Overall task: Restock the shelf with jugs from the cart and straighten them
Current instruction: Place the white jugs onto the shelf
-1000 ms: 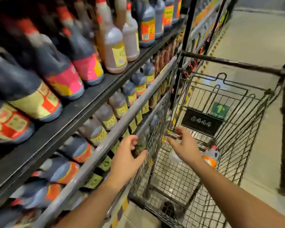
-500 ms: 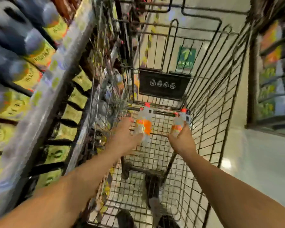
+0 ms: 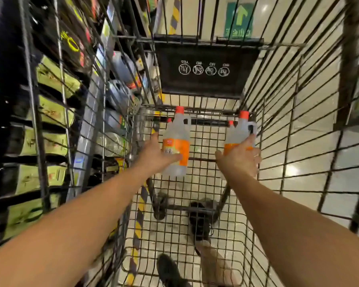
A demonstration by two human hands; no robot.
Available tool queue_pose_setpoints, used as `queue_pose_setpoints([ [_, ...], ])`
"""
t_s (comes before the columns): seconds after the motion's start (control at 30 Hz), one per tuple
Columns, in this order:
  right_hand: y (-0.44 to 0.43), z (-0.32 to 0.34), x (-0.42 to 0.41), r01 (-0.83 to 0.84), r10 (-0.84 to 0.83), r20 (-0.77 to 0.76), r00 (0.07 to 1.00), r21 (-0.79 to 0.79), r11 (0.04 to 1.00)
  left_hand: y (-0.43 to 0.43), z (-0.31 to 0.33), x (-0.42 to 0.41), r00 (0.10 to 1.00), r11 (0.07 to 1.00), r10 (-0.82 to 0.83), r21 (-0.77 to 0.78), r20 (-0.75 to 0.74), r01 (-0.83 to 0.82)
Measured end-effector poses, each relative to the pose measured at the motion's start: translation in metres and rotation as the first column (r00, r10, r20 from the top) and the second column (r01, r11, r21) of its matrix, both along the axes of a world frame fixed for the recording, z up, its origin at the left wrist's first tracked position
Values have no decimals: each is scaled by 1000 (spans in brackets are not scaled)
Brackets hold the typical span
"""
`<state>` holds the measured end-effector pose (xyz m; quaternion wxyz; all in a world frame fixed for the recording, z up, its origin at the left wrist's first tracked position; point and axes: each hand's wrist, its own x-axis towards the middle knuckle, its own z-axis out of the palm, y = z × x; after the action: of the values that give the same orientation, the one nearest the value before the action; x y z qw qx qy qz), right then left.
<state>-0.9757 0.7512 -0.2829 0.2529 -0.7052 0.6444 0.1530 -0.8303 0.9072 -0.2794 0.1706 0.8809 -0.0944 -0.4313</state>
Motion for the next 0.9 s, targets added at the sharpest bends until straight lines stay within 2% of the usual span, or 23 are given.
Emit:
queue_pose_setpoints([
  [0.13, -7, -21, 9, 93, -92, -79, 993, 10, 996, -11, -30, 0, 991, 994, 105, -28, -84, -107],
  [0.23, -10, -33, 8, 139, -132, -89, 987, 74, 988, -20, -47, -6, 976, 977, 201, -62, -84, -206],
  [0.37, -21, -46, 6, 204, -203, -26, 979, 190, 960, -28, -56, -9, 947, 950, 305, -37, -97, -310],
  [0.5, -28, -53, 1, 293, -315, 66, 947, 231, 928, -33, -54, -14, 922, 922, 381, -41, -73, -384],
  [0.7, -24, -47, -12, 294, -327, 125, 937, 229, 928, -13, -34, -27, 930, 923, 362, -117, -65, -367],
  [0.9, 2, -17, -28, 231, -296, 315, 902, 227, 946, 2, 18, -27, 938, 908, 347, -249, -9, -338],
])
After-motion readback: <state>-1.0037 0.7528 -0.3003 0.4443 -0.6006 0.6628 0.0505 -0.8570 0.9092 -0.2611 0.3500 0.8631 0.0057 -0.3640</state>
